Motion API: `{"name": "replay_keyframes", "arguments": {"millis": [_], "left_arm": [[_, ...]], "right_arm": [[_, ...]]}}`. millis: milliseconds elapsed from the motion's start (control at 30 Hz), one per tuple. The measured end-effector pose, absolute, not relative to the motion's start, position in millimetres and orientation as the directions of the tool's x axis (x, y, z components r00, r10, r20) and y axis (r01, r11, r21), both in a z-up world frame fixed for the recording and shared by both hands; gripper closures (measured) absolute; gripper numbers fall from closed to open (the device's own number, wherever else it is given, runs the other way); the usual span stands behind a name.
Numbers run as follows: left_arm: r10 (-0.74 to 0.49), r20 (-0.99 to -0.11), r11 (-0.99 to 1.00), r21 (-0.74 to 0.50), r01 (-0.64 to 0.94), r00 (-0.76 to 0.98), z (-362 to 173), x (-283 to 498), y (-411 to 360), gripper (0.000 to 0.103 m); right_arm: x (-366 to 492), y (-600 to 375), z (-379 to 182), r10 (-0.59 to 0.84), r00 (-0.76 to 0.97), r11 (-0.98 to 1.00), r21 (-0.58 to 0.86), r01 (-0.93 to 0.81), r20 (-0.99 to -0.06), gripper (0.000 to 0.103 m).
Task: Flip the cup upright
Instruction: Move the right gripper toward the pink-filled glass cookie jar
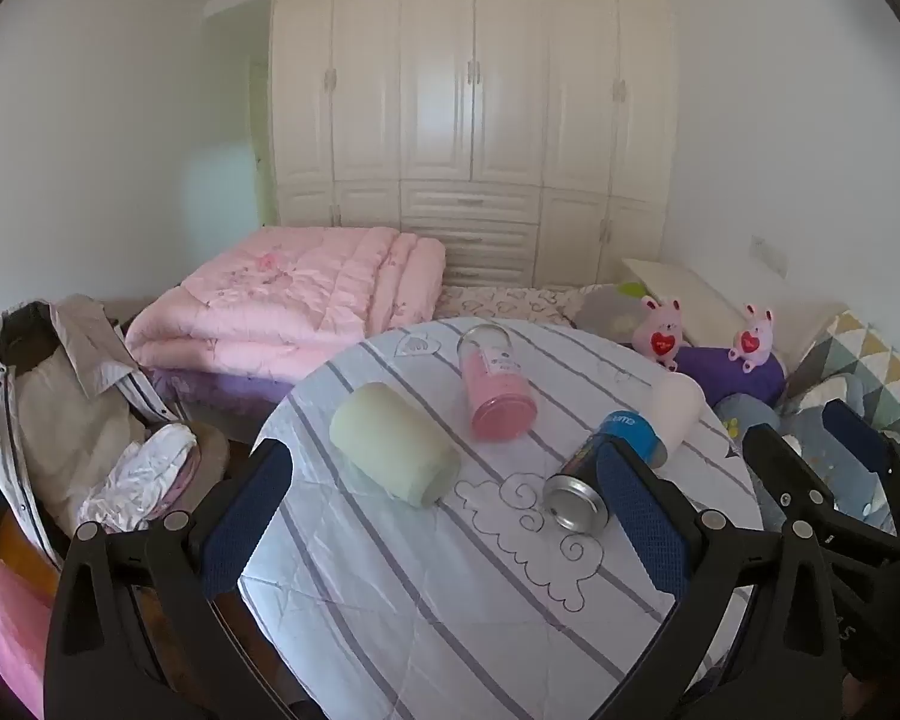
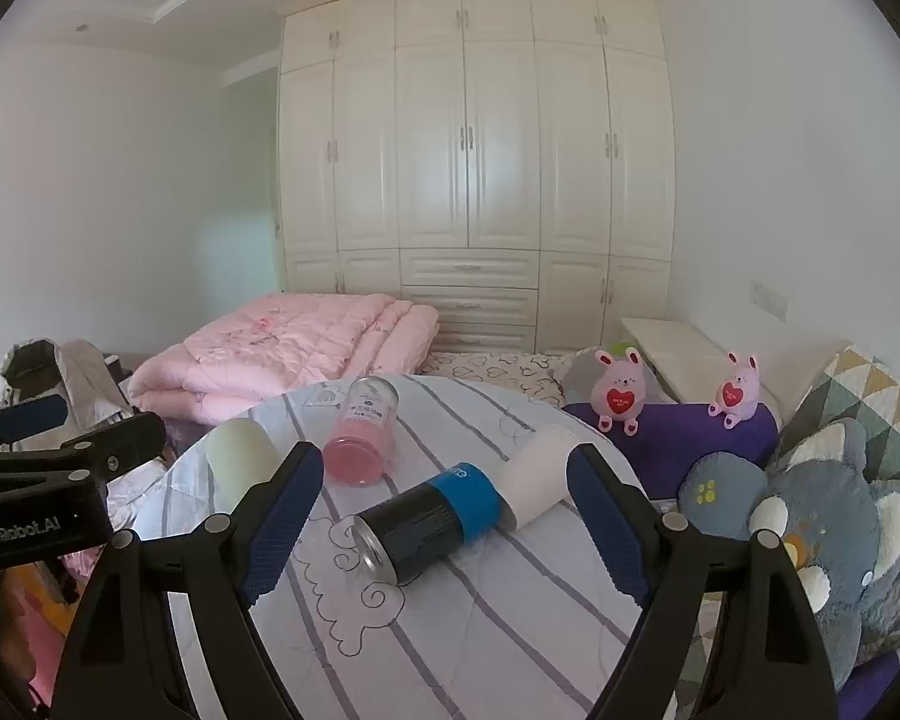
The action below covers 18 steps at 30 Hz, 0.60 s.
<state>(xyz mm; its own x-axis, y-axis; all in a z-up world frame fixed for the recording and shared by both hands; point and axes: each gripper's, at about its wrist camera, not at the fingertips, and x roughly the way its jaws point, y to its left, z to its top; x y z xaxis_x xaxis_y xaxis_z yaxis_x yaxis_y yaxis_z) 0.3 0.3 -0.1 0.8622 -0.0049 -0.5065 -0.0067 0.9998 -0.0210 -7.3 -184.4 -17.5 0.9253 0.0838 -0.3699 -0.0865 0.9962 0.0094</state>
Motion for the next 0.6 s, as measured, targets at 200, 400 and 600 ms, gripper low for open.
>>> {"name": "replay_keyframes", "arguments": {"millis": [200, 400, 600], "left_arm": [[-0.017, -0.510, 1.000, -0.029, 0.002, 0.860, -1.1, -4.4, 7.3, 0.000], [-0.017, -0.522, 0.999, -0.036, -0.002, 0.853, -3.8, -8.4, 8.2, 0.000], [-0.016, -0.553, 0.998, -0.058, -0.019, 0.833, -11.9, 7.9, 7.8, 0.000]], "right_arm": [[-7.9, -182.5, -17.3, 0.090, 0.922, 0.996, 0.008, -0.094, -0.376, 0.018], [-8.1, -183.9, -15.2, 0.092, 0.919, 0.995, 0.005, -0.097, -0.383, 0.018], [-4.9, -176.2, -18.7, 0.090, 0.916, 0.995, -0.008, -0.102, -0.392, 0.018]]}}
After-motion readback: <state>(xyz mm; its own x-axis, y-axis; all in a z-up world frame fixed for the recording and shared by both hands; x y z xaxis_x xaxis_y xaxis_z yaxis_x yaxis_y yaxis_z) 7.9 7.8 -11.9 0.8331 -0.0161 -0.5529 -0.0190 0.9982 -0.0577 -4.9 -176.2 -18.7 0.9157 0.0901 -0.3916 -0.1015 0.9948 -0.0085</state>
